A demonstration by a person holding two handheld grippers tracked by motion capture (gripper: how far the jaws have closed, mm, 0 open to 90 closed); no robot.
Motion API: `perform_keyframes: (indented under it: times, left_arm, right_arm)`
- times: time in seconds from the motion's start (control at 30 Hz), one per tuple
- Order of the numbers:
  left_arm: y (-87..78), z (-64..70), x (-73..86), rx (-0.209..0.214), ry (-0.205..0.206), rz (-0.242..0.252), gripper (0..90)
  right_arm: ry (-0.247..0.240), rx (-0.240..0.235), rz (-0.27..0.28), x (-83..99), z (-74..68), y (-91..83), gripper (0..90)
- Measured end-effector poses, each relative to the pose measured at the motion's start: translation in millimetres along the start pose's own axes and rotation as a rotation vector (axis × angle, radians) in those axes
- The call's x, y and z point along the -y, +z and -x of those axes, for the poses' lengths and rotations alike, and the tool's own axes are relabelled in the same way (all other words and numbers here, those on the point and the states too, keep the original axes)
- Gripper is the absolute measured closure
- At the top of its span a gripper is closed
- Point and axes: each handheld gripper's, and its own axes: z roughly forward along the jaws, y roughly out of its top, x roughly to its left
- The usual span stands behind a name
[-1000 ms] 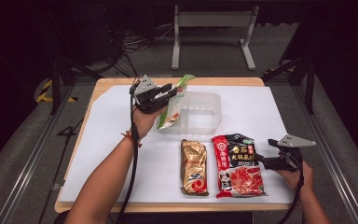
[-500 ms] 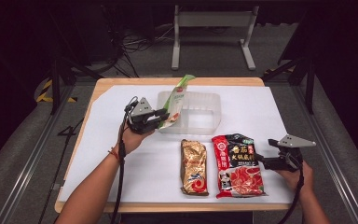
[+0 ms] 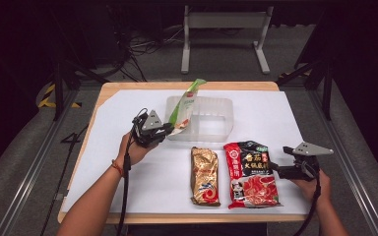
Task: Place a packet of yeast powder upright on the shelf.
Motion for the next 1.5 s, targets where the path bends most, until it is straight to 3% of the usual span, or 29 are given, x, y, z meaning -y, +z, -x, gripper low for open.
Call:
perform_keyframes:
  times: [0.07, 0.13, 0.33, 0.47, 0.57, 0.8, 0.97, 1.13, 1.2, 1.37, 1.5]
  left_arm:
    - [8.2, -0.1, 1.5, 0.027, -0.004, -0.029, 80.3]
    - [13.8, 1.7, 1.0, 0.023, 0.009, -0.056, 81.2]
    - [23.5, -4.6, 1.3, 0.038, -0.023, -0.065, 86.5]
    - [30.2, -3.3, -0.7, 0.028, -0.013, -0.081, 88.0]
    - [34.8, -6.1, 0.2, 0.056, -0.046, -0.071, 89.5]
    - [44.6, -10.6, 0.3, 0.076, -0.089, -0.072, 90.0]
    - [50.8, -7.3, -0.2, 0.062, -0.076, -0.089, 90.0]
    - [47.8, -8.1, 0.3, 0.08, -0.078, -0.064, 90.0]
    - [37.6, -7.1, -1.6, 0.109, -0.064, -0.025, 88.4]
    - [15.8, -1.0, -7.7, 0.124, -0.033, 0.045, 73.2]
    - [2.8, 2.4, -10.2, 0.141, -0.025, 0.099, 67.0]
  right_arm:
    - [-0.002, 0.002, -0.001, 0.0, -0.3, 0.0, 13.9]
    - [-0.002, 0.003, -0.001, 0.0, -0.4, 0.0, 13.9]
    - [-0.001, 0.001, -0.001, 0.0, -0.2, 0.1, 13.9]
    - [0.0, 0.0, -0.002, -0.1, -0.1, 0.4, 14.0]
    - [-0.001, 0.001, -0.003, -0.1, -0.3, 0.4, 14.0]
    - [0.0, 0.002, -0.006, -0.4, -0.4, 0.8, 14.1]
    - [-0.001, 0.003, -0.009, -0.6, -1.0, 1.2, 14.1]
    - [0.0, 0.004, -0.008, -0.6, -1.1, 1.1, 14.0]
    - [0.0, 0.002, -0.007, -0.6, -0.9, 0.9, 14.1]
    - [0.004, -0.002, -0.004, -0.4, -0.1, 0.4, 15.7]
    - [0.001, 0.002, -0.005, -0.6, -0.7, 0.6, 15.5]
